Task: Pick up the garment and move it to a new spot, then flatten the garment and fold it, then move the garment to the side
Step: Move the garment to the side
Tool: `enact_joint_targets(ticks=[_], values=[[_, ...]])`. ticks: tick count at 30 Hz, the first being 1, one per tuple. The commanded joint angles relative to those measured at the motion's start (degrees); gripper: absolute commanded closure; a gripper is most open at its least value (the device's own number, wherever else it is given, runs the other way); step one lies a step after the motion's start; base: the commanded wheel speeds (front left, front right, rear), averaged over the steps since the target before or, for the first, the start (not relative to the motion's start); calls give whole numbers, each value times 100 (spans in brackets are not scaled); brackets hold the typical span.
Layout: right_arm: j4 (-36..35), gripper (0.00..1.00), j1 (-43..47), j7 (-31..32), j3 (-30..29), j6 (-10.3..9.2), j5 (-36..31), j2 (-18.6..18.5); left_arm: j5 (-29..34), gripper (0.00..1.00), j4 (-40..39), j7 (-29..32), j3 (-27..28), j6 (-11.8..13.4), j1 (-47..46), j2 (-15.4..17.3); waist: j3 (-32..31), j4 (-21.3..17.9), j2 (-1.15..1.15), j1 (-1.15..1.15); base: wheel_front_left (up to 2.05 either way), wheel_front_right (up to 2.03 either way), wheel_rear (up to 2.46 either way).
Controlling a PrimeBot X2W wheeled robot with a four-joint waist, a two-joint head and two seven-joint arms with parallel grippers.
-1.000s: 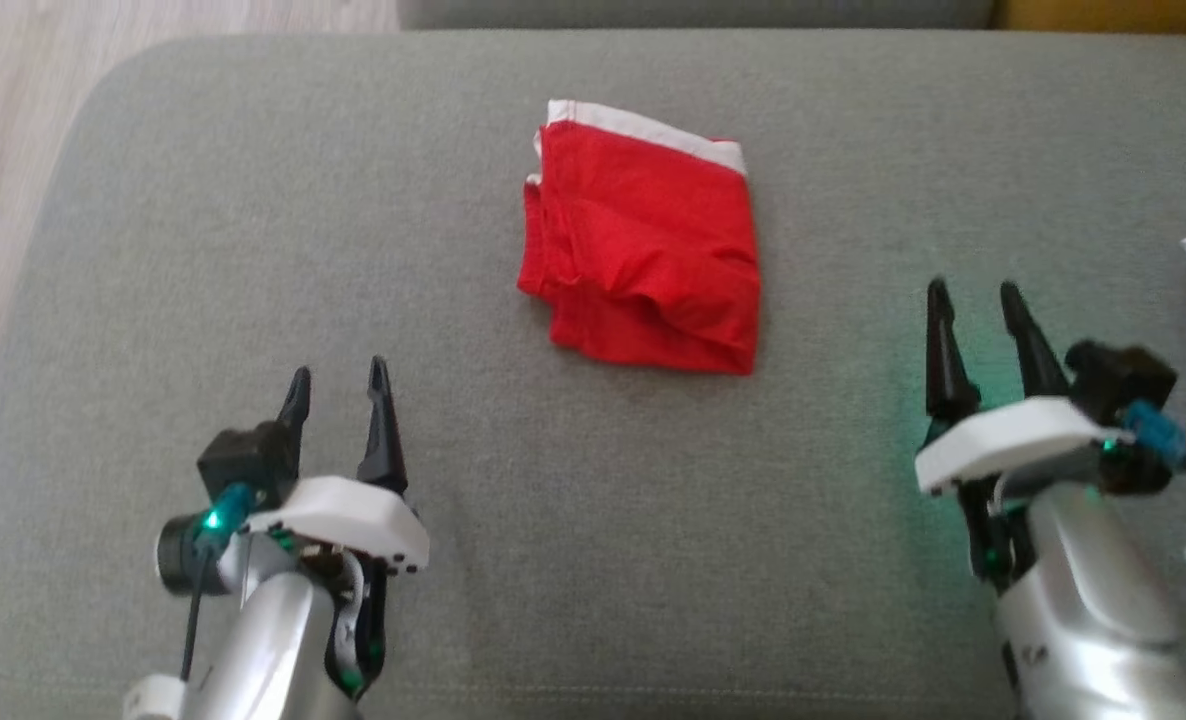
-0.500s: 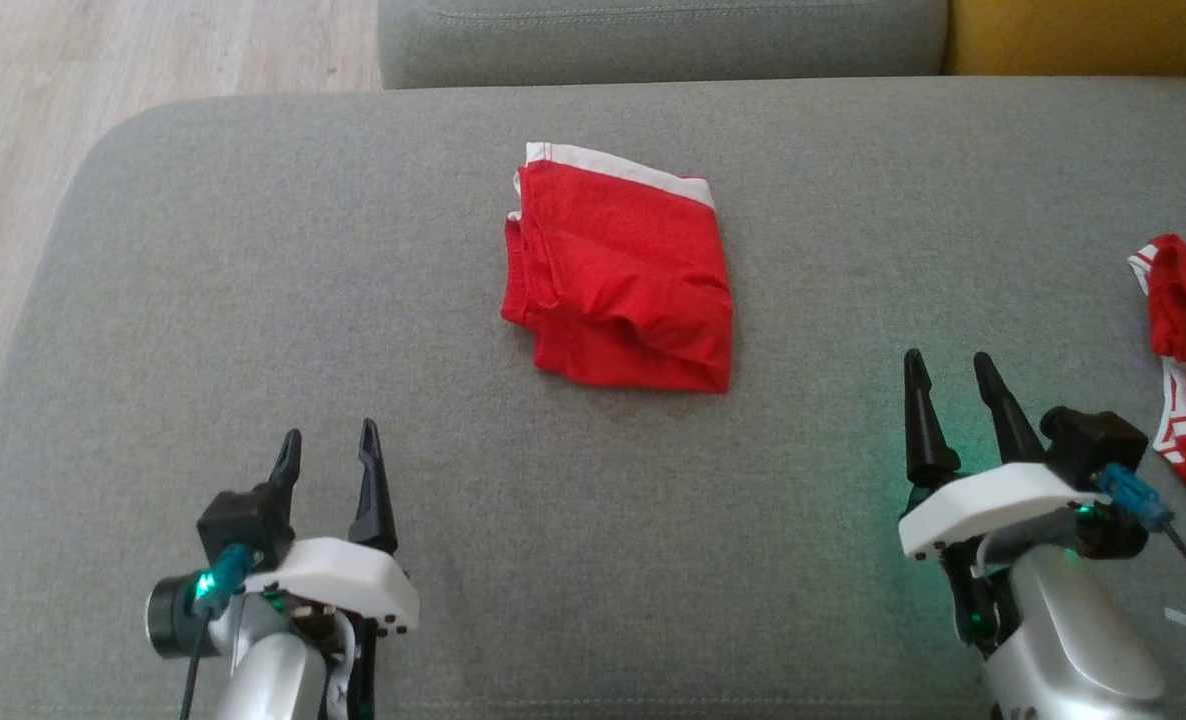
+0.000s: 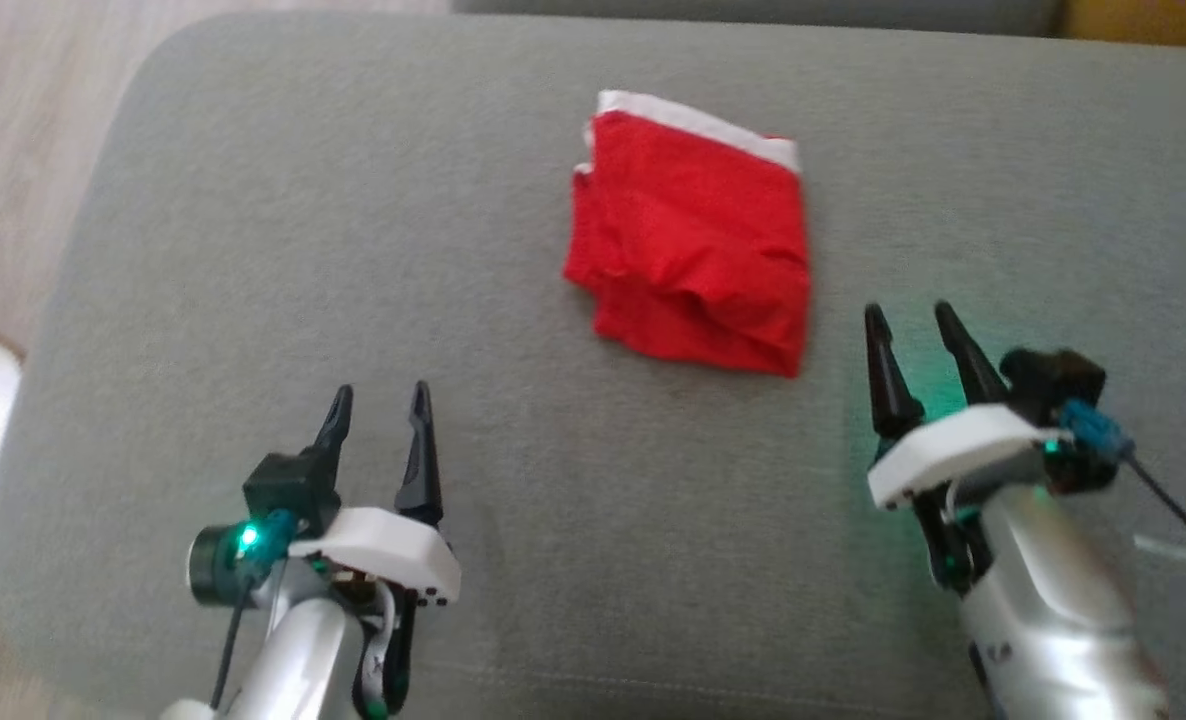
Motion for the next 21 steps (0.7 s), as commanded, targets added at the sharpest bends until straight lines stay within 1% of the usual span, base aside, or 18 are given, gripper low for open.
enact_joint_targets(ticks=[1, 3, 5, 9, 11, 14, 15, 16, 17, 21], values=[[-4, 0, -359, -68, 144, 37, -19, 34, -44, 0, -192, -30, 98, 14, -245, 92, 197, 315, 0, 0, 0, 0, 0], [311, 0, -558, -67, 120, 37, 90, 34, -47, 0, -205, -30, 10, 19, -285, 92, 263, 511, 0, 0, 0, 0, 0], [567, 0, -794, -67, 94, 37, -47, 34, -109, 0, -190, -30, -50, 26, -311, 92, 329, 696, 0, 0, 0, 0, 0], [1174, 0, -1170, -67, -179, 37, -211, 34, -190, 0, -210, -30, -170, 46, -324, 92, 417, 994, 0, 0, 0, 0, 0], [1475, 0, -1328, -67, -337, 37, -286, 34, -212, 0, -216, -30, -218, 56, -292, 92, 445, 1088, 0, 0, 0, 0, 0], [1920, 0, -1532, -5, -380, 37, -410, 34, -213, 0, -209, -30, -238, 59, -267, 92, 480, 1143, 0, 0, 0, 0, 0], [2041, 13, -1589, 23, -324, 37, -459, 34, -210, 0, -211, -30, -237, 64, -264, 92, 493, 1140, 0, 0, 0, 0, 0], [2140, 62, -1635, 39, -271, 37, -450, 34, -208, 0, -214, -30, -230, 72, -262, 92, 501, 1125, 0, 0, 0, 0, 0], [2219, 100, -1670, 43, -206, 37, -411, 34, -202, 0, -214, -30, -221, 82, -265, 92, 502, 1094, 0, 0, 0, 0, 0], [2261, 100, -1762, -17, 11, 37, -173, 34, -127, 0, -206, -30, -166, 68, -308, 92, 473, 813, 0, 0, 0, 0, 0]])
